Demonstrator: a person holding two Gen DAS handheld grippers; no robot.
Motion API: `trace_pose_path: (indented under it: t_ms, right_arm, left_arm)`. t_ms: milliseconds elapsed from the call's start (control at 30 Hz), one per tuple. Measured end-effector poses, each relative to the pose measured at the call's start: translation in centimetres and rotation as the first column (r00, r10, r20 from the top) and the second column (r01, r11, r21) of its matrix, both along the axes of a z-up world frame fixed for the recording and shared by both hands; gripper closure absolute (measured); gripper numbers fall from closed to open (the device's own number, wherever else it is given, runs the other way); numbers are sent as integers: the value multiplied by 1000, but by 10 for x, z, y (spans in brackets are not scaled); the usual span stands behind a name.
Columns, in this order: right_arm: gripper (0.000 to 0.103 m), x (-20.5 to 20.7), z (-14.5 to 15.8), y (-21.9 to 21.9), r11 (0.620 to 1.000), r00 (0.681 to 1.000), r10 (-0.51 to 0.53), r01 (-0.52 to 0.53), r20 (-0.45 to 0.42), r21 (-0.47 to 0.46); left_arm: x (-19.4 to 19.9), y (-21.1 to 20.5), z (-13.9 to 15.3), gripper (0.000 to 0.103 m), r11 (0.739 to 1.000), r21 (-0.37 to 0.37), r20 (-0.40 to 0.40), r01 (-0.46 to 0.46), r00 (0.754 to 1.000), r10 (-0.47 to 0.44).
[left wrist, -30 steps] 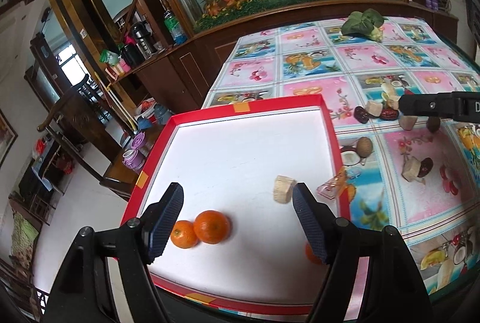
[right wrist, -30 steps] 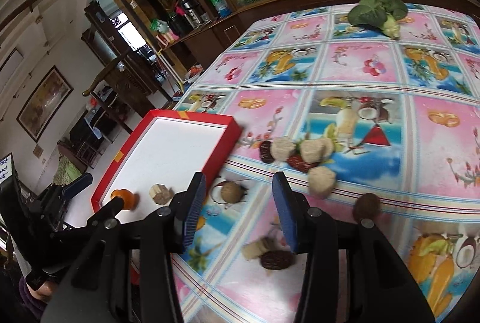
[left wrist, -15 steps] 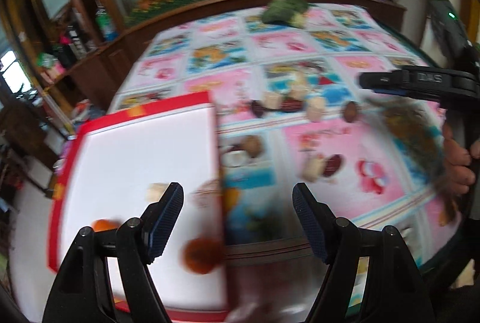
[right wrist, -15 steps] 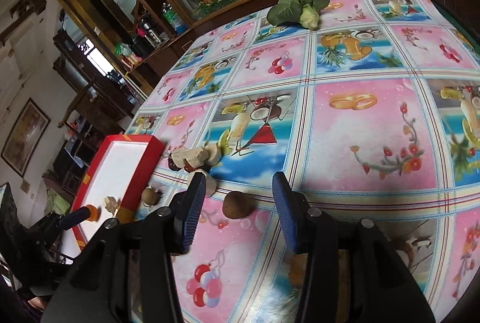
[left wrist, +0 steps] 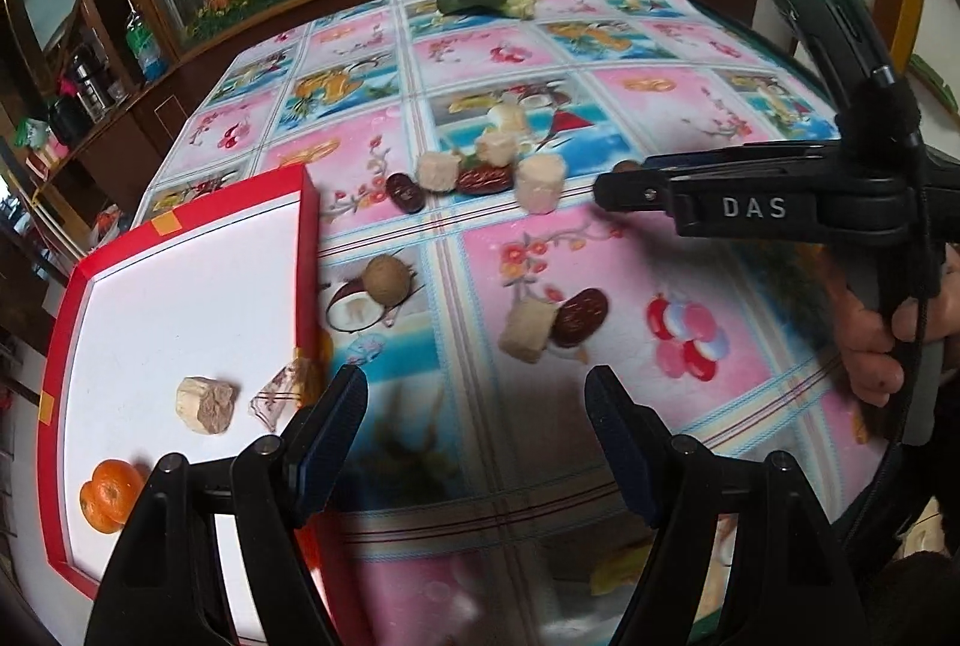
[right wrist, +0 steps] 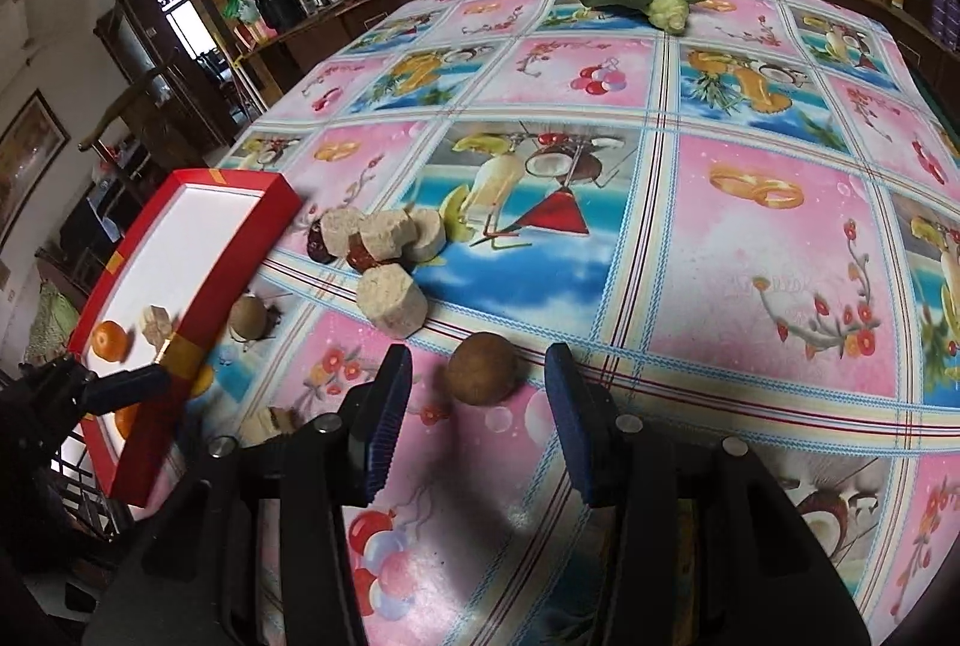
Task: Organize fruits
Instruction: 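Grasp a brown kiwi with the right tool while the left tool grasps a pale cube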
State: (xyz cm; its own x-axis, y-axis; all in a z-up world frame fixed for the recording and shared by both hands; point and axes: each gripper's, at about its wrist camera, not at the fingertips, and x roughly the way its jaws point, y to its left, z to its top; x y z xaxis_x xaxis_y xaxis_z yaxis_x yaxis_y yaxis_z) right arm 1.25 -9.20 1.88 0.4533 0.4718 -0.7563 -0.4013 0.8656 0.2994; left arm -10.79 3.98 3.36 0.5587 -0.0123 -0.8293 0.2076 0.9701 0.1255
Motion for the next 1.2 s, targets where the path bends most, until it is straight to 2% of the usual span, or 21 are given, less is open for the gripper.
trace_pose_path:
  t_ms: [100, 267, 367, 467, 533, 767, 867, 967, 1067, 1200]
  right_arm:
    - [58, -1, 1, 3, 1000, 1000, -1, 1, 16, -21]
    - [68, -1, 0, 0, 999, 1000, -19, 20, 20, -32]
    - [70, 0, 0, -2, 999, 1000, -24, 24, 15, -27]
    - [71, 0, 0, -1, 999, 1000, -24, 25, 18, -31]
    - [77, -1, -1, 0, 999, 1000, -21, 21, 20, -39]
    - [77, -1, 0, -2, 999, 1000, -14, 14, 17, -34]
    - [77, -3, 2, -4, 1000, 999, -19, 20, 27, -19]
    - [77, -8, 11, -5, 1000, 997, -23, 22, 76, 6]
    - [77, -12, 19, -6, 999, 991, -31, 26, 127, 39]
    - [77, -13, 22, -6, 997, 988, -44, 34, 147, 75]
  left_arm:
    - [7, 0, -5, 28, 999, 29, -12, 16, 1000, -16]
    - [19, -7, -12, 37, 997, 44, -35, 60, 998, -58]
    - [28, -7, -15, 50, 997, 26, -44, 69, 997, -68]
    - [32, -9, -15, 59, 996, 19, -46, 83, 996, -82]
    - [33, -11, -16, 64, 995, 16, -42, 98, 994, -97]
    - [33, -11, -16, 88, 992, -56, -49, 115, 992, -117]
    - [31, -10, -16, 89, 993, -64, -43, 99, 994, -102]
    - [27, -4, -10, 89, 992, -92, -25, 80, 996, -83]
    - [20, 6, 3, 89, 991, -124, 13, 55, 998, -53]
    - [3, 27, 26, 89, 990, -144, 87, 9, 996, 4]
